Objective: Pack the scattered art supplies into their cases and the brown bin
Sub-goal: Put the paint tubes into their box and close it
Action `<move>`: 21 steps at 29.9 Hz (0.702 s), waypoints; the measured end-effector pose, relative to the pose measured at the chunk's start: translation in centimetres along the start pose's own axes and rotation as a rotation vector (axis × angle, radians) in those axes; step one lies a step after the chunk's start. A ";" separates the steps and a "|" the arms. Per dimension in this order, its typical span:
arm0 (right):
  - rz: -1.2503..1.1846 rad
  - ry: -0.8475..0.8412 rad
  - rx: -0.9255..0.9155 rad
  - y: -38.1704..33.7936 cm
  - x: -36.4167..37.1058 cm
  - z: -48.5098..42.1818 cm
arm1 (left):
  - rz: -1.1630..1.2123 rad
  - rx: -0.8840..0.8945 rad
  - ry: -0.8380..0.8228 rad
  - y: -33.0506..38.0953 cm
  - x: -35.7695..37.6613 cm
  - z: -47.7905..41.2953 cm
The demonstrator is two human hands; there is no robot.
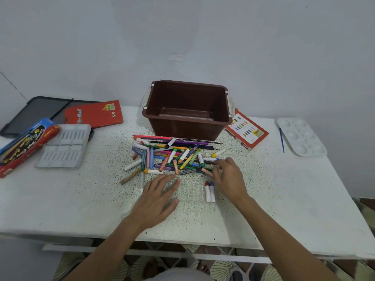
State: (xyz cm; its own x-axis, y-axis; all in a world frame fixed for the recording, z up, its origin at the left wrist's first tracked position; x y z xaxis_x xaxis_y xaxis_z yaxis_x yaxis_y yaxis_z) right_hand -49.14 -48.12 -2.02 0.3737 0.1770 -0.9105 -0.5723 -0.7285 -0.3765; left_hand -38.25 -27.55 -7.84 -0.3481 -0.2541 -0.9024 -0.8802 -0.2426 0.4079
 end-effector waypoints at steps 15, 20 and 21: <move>0.455 -0.344 -0.151 2.9 3.4 -6.2 | 0.001 -0.002 -0.003 0.1 0.3 0.1; 0.406 -0.255 -0.150 2.7 2.9 -6.4 | -0.002 0.002 0.002 0.1 0.2 -0.1; 0.391 -0.236 -0.148 2.8 2.8 -6.3 | -0.004 0.002 0.001 0.1 0.2 -0.1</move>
State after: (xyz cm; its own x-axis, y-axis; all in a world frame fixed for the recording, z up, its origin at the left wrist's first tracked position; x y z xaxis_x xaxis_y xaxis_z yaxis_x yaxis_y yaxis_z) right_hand -45.07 -53.83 -4.55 -0.0349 0.0039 -0.9994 -0.5201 -0.8540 0.0149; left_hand -38.34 -27.69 -7.98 -0.3441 -0.2541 -0.9039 -0.8822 -0.2421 0.4040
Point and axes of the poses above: each hand's wrist, its own z-axis away from the middle knuckle, its own x-axis out of the palm, y = z × x, the point moved 6 cm from there along -z, towards the middle knuckle, and after that the axes turned 9 degrees about z, right-handed, at the moved point
